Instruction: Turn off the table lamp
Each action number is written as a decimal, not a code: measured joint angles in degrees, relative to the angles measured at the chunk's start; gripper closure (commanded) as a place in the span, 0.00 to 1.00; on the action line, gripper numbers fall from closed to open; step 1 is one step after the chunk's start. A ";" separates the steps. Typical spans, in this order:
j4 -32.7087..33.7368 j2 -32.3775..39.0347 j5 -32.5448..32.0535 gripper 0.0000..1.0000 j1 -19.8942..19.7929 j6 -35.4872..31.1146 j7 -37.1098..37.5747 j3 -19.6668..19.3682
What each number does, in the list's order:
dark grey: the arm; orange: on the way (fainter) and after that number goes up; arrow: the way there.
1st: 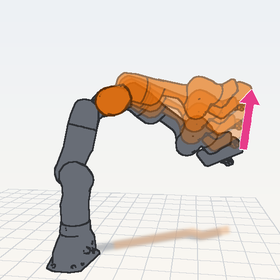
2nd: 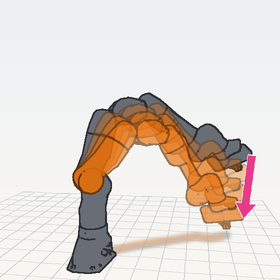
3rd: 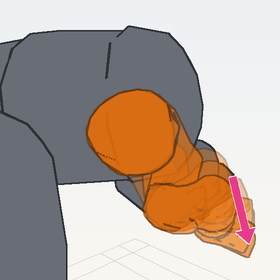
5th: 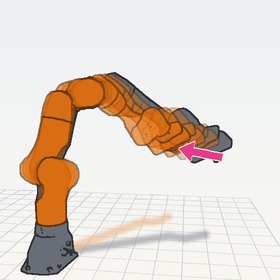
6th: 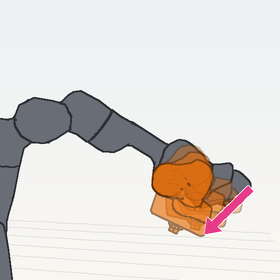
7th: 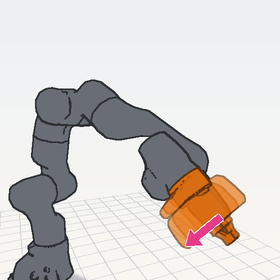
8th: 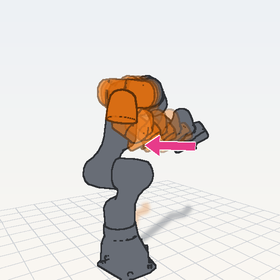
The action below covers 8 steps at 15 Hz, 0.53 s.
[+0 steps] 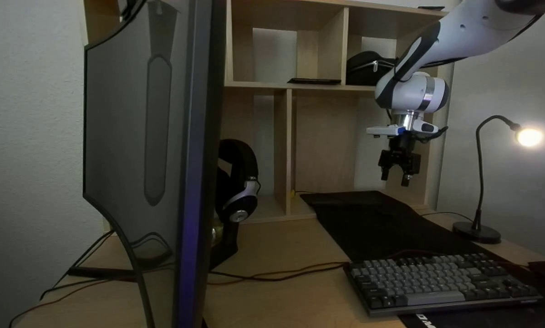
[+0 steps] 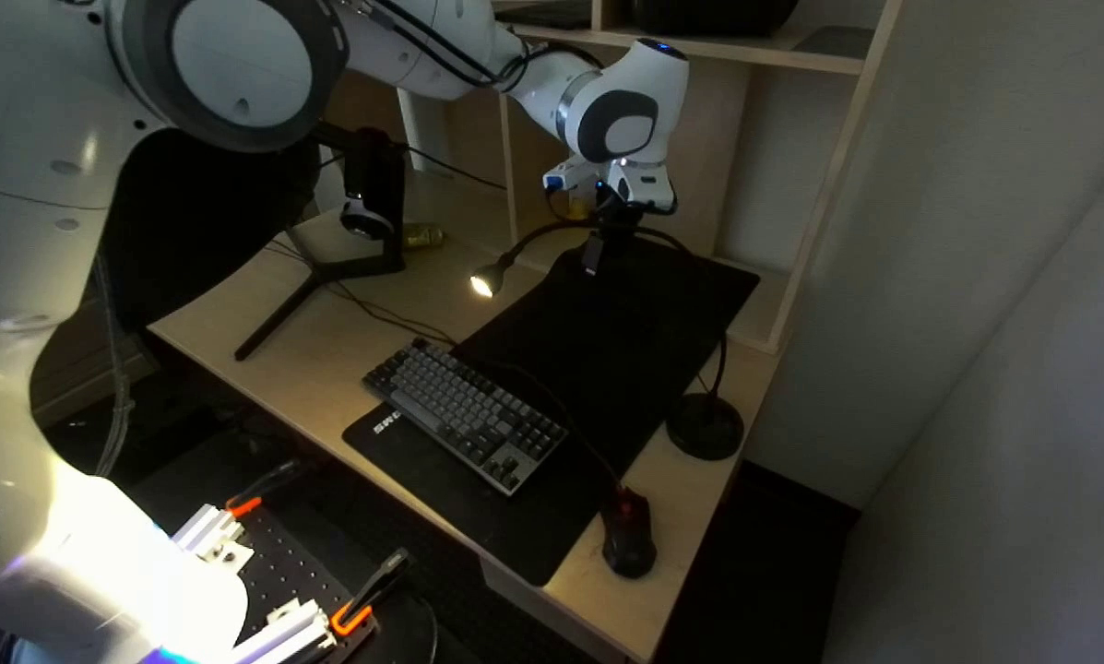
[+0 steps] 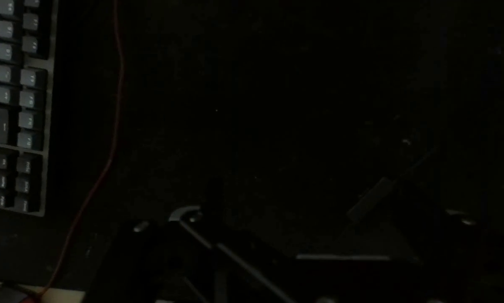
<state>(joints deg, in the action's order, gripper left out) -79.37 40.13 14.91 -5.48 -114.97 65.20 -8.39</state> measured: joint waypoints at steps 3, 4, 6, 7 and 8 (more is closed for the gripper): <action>1.35 5.12 0.72 0.00 0.04 -4.47 9.41 -0.25; 2.14 7.10 1.21 0.00 0.03 -6.58 12.35 -0.25; 3.97 10.78 1.53 0.00 0.05 -11.36 18.12 -0.24; 4.97 12.39 1.49 0.00 0.09 -13.34 21.23 -0.32; 5.95 13.78 1.44 0.00 0.13 -14.66 24.30 -0.48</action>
<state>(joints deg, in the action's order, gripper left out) -73.42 53.92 16.34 -5.34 -129.63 89.50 -8.88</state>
